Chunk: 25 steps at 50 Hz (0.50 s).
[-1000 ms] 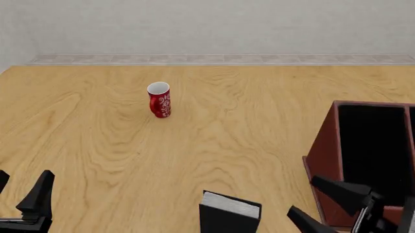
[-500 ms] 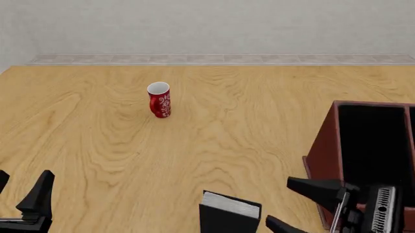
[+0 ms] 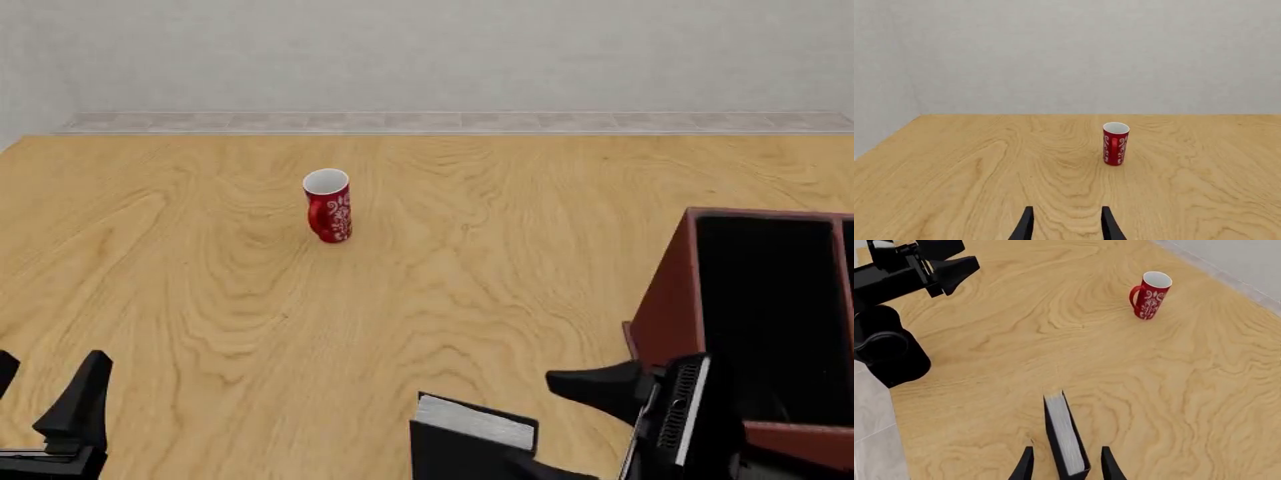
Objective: Pick up the book and place it in the left compartment of the caddy.
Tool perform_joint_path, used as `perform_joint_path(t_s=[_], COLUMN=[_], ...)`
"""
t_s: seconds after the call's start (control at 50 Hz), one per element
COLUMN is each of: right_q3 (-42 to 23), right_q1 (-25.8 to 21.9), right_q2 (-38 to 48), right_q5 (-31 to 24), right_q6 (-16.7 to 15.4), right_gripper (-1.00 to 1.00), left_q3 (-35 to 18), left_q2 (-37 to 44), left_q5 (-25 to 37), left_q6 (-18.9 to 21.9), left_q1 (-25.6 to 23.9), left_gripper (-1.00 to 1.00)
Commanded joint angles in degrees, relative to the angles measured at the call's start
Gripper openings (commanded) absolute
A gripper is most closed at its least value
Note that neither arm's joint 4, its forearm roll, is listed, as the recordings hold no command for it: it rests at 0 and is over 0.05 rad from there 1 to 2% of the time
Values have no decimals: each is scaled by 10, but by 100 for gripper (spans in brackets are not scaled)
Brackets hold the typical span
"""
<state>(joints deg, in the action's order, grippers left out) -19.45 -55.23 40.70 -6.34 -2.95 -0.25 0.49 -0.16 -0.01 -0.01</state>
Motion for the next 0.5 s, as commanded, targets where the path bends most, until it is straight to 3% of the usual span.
perform_joint_path(t_s=[0.02, 0.2, 0.5], right_q3=[-19, -27, -13], right_q1=[14, 20, 9], right_q2=[32, 37, 82], right_q5=[-39, -65, -36], right_q6=[-31, -43, -35], right_gripper=[100, 100, 100], left_q3=[0, 0, 0], left_q2=[0, 0, 0], left_q5=[0, 0, 0], left_q6=[0, 0, 0], left_q1=[0, 0, 0], left_gripper=[100, 100, 100])
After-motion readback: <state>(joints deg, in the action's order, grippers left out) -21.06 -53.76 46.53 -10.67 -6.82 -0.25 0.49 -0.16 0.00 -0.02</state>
